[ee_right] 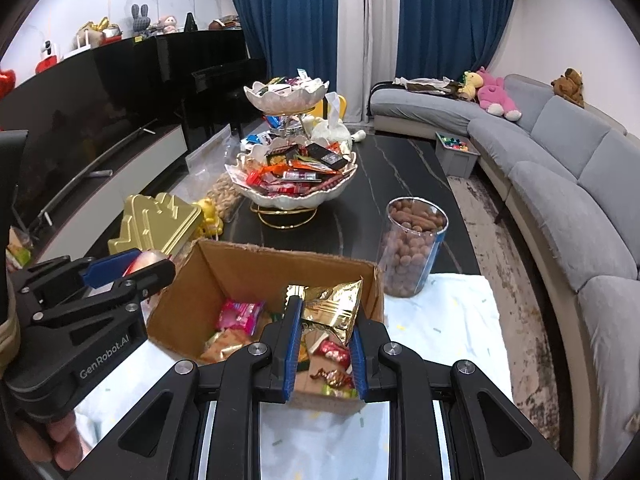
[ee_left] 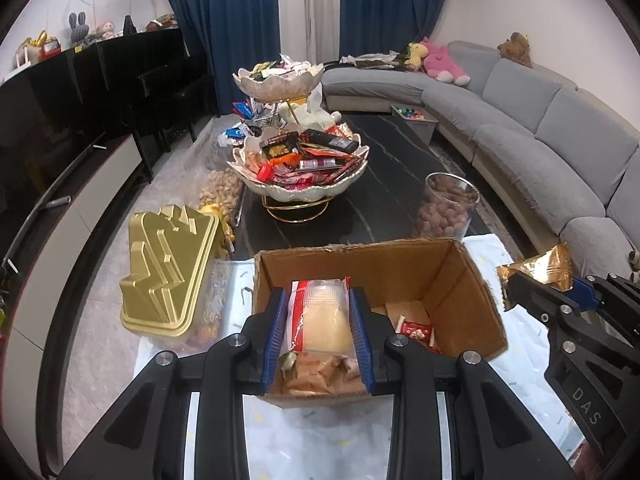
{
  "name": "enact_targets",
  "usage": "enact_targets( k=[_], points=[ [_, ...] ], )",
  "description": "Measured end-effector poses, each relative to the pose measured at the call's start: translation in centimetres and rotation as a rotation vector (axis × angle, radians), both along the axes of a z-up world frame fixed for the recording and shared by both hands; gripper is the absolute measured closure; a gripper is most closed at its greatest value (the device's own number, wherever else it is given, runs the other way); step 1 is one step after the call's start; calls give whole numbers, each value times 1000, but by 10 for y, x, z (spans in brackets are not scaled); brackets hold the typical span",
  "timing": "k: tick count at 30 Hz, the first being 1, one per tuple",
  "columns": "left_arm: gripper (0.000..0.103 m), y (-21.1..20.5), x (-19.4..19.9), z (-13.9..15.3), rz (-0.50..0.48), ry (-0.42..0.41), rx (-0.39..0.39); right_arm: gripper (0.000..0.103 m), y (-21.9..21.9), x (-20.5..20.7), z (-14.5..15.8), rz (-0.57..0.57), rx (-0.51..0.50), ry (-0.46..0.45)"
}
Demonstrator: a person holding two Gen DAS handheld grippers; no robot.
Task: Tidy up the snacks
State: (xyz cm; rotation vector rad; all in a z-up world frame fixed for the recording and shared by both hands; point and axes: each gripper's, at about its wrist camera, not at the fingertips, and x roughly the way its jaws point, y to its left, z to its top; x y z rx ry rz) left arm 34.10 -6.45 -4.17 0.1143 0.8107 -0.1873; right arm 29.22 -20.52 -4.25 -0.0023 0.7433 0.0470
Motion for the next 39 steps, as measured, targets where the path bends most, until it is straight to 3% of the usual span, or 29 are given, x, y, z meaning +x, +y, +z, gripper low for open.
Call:
enact_targets(
  k=[21,25,28,30,32,39],
  points=[
    [70,0,42,-42,-5,93,37,79,9,44,-29,33,4,92],
    [61,0,41,-42,-10,97,36,78,9,44,-29,31,0,92],
    [59,1,39,-40,-4,87,51,61,7,43,-27,18,-7,87],
    [51,3,39,-39,3,80,54,49,5,42,-25,6,-15,78],
    [39,5,39,-37,8,72,58,44,4,42,-25,-3,-21,80],
    [28,6,37,-37,4,66,76,35,4,40,-23,-22,-24,85]
  ],
)
